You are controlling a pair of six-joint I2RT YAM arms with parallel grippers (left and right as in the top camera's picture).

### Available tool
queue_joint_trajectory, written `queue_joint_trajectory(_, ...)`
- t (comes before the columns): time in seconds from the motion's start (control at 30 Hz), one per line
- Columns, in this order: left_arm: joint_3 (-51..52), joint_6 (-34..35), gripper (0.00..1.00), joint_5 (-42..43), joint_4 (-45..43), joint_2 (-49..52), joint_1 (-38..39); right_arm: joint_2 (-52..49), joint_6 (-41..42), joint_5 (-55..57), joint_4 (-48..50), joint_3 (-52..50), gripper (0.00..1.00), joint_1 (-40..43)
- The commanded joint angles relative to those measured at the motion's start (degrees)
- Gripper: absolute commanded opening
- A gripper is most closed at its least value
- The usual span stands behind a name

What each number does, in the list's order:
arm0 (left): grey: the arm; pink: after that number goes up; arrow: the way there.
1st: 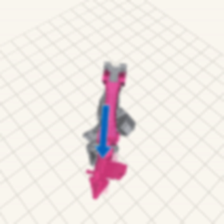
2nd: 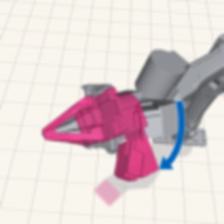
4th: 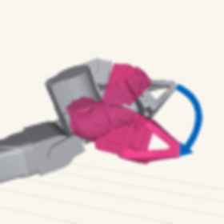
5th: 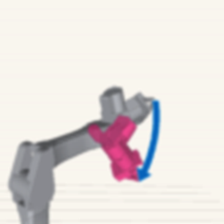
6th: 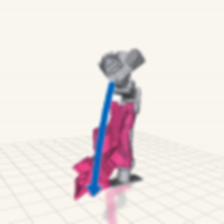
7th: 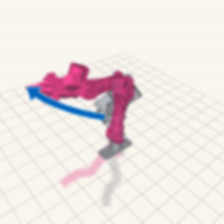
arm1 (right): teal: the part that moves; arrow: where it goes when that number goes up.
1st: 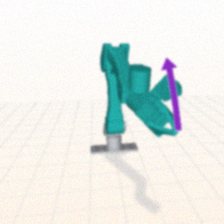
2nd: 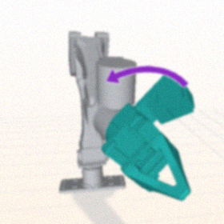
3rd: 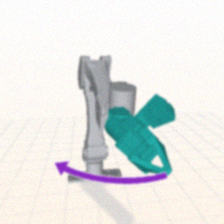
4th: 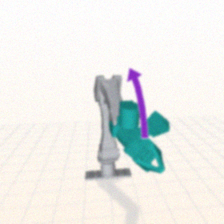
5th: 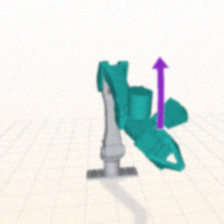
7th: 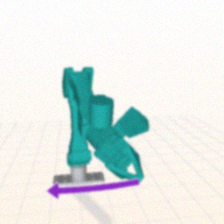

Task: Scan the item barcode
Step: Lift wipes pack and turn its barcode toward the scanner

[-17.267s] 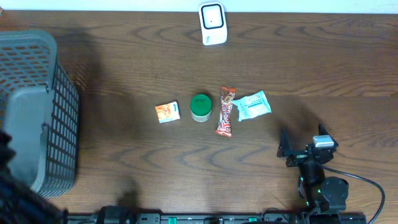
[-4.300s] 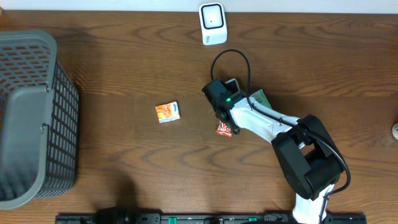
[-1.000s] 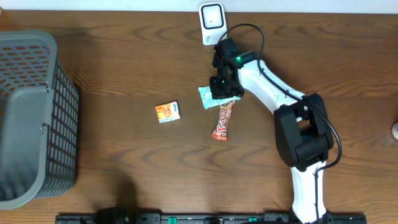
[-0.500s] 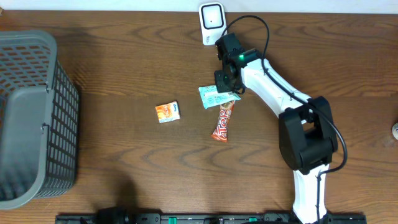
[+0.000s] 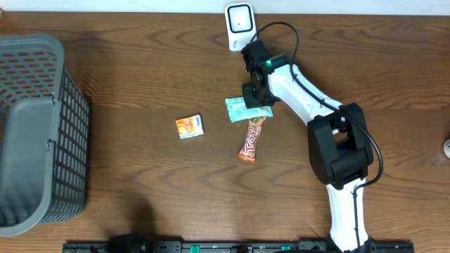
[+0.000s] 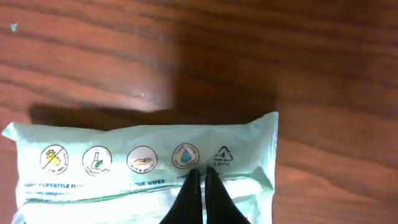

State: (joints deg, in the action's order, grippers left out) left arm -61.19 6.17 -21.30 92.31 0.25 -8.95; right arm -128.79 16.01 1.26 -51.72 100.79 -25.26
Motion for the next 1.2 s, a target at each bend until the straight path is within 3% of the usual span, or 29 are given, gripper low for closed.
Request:
queue_joint_trajectory(0.0, -0.04, -0.07, 0.84, -0.55, 4.46, 0.02, -0.2, 3.58, -0.9, -0.24, -3.39, 5.2, 0.01, 0.46)
queue_joint_trajectory(0.23, -0.04, -0.07, 0.84, -0.55, 4.46, 0.02, -0.2, 7.02, -0.39, -5.27, -7.74, 5.51, 0.01, -1.49)
queue_joint_trajectory(0.67, -0.04, -0.07, 0.84, -0.55, 4.46, 0.02, -0.2, 6.84, 1.95, -2.93, -6.1, -10.84, 0.01, -6.67)
queue_joint_trajectory(0.9, -0.04, -0.07, 0.84, -0.55, 4.46, 0.02, -0.2, 6.84, 6.4, 9.4, -0.66, -15.8, 0.01, -3.8)
queue_joint_trajectory(1.17, -0.04, -0.07, 0.84, -0.55, 4.46, 0.02, -0.2, 6.84, 7.74, 10.69, 2.75, -15.78, 0.01, 2.23)
